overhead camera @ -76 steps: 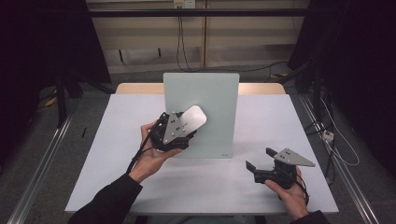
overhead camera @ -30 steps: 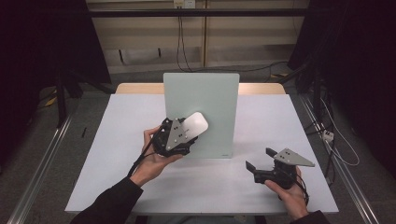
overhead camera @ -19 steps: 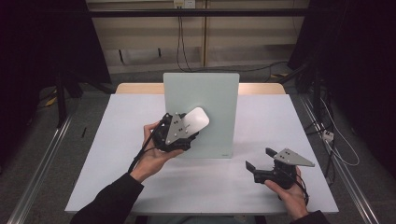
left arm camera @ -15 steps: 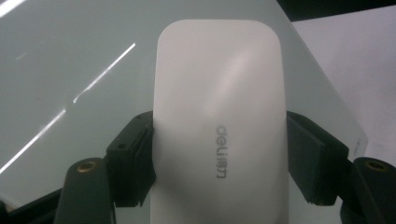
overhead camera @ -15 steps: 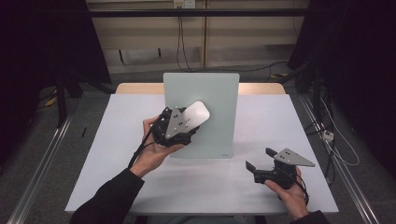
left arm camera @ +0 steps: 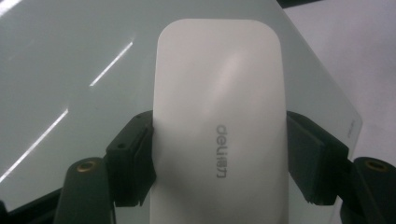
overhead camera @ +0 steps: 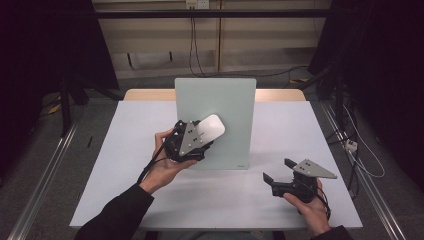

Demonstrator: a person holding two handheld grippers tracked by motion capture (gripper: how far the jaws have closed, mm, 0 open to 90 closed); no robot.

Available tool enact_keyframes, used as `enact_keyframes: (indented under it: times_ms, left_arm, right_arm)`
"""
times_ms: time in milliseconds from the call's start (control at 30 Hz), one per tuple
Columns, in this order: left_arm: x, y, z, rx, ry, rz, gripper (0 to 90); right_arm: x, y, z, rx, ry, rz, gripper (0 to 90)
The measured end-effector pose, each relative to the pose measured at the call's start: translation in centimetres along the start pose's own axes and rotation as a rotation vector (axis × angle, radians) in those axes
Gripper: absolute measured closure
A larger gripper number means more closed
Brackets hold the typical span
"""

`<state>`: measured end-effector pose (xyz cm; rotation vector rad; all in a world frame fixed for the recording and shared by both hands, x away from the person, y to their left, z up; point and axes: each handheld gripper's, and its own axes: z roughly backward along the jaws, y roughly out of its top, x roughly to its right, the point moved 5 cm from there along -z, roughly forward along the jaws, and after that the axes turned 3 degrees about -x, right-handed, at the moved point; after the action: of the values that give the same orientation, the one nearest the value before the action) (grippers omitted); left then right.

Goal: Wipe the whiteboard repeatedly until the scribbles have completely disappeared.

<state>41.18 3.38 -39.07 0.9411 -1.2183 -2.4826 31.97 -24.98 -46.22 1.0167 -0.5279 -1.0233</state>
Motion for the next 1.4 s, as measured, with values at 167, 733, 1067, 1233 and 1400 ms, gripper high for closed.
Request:
enact_keyframes:
  times_ms: [167,733,1067,1233,1400]
  left_arm:
    - [0.9,-1.1,-0.1,-0.021,-0.024,-0.013,31.1]
    - [-0.5,-0.7,0.6,-0.002,0.0,0.032,31.1]
    - [-3.2,0.4,1.7,0.032,0.063,0.048,31.1]
    - [-2.2,-0.3,1.5,0.01,0.057,0.016,31.1]
    - [-0.7,-1.3,1.0,-0.011,0.022,-0.003,31.1]
  right_arm:
    - [0.0,0.0,0.0,0.0,0.0,0.001,7.1]
    - [0.0,0.0,0.0,0.0,-0.003,-0.001,7.0]
    - [0.0,0.0,0.0,-0.001,0.0,-0.003,7.0]
    - [0.0,0.0,0.0,-0.001,0.0,-0.001,7.0]
    - [0.0,0.0,0.0,0.0,0.001,0.0,7.1]
